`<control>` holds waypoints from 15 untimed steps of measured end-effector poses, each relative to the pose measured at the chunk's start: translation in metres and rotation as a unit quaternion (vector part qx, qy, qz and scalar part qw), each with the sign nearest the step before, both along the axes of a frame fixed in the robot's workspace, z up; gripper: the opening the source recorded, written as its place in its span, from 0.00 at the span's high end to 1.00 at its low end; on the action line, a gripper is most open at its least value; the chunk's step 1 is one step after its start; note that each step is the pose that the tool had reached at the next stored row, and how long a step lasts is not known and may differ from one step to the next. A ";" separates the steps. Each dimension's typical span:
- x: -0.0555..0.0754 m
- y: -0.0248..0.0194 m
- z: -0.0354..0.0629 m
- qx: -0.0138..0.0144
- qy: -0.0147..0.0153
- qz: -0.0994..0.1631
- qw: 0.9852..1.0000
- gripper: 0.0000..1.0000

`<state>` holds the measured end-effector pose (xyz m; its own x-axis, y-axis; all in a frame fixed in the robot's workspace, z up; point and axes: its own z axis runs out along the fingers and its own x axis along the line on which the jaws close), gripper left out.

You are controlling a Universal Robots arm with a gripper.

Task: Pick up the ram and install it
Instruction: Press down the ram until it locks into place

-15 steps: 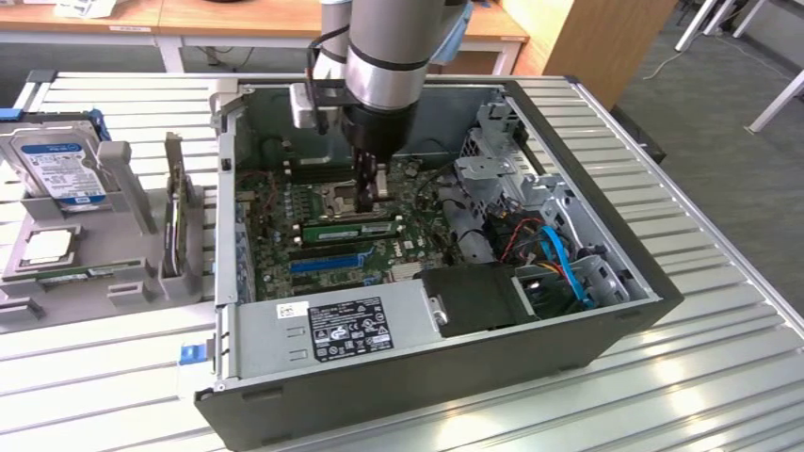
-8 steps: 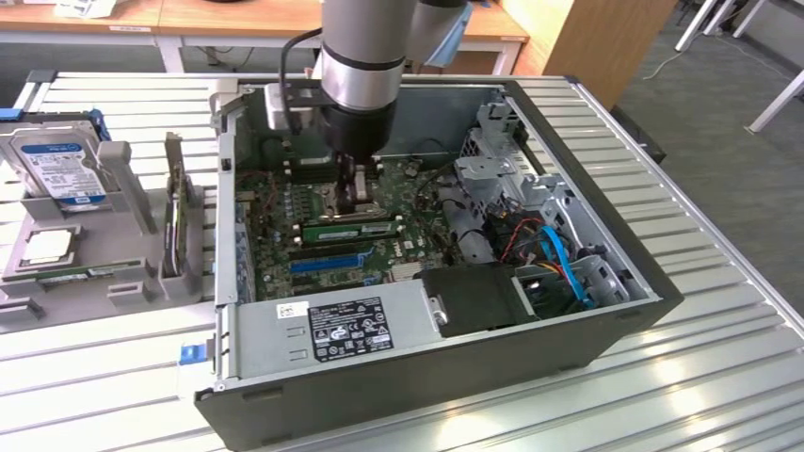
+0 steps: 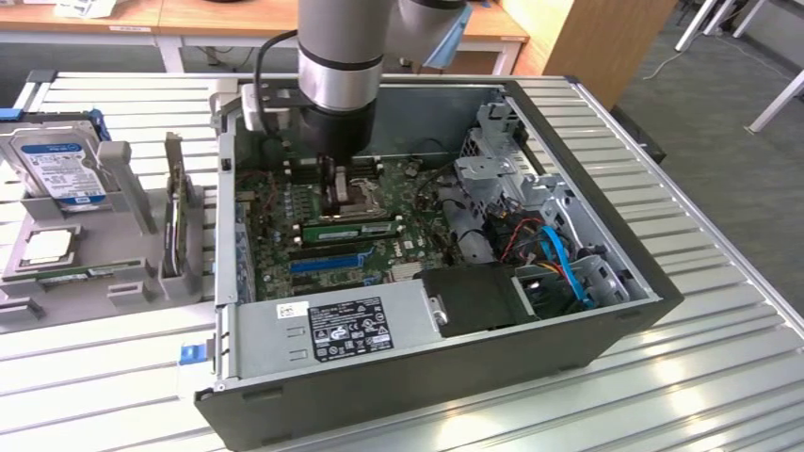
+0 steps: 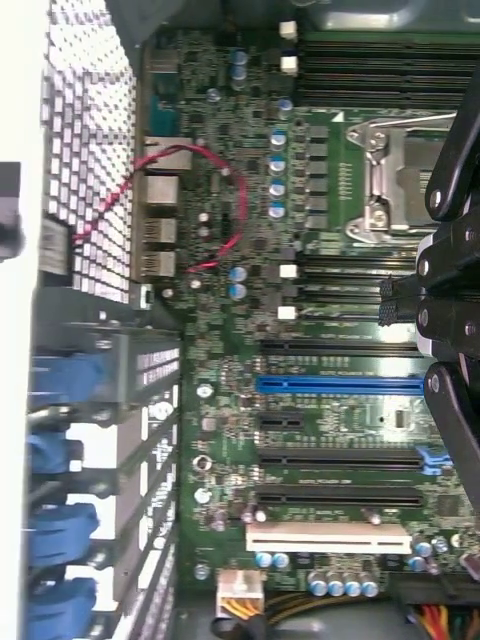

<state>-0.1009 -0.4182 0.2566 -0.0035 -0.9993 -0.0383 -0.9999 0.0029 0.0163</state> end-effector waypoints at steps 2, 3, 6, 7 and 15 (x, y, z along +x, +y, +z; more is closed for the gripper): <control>-0.003 0.0000 0.0000 0.000 0.000 0.000 1.000 0.90; -0.004 0.0001 0.0000 0.000 0.000 0.000 1.000 0.90; -0.004 0.0001 0.0000 0.000 0.000 0.000 1.000 0.90; -0.004 0.0000 0.0000 0.000 0.000 0.000 1.000 0.90; -0.004 -0.0001 -0.0086 0.000 0.000 0.000 1.000 0.90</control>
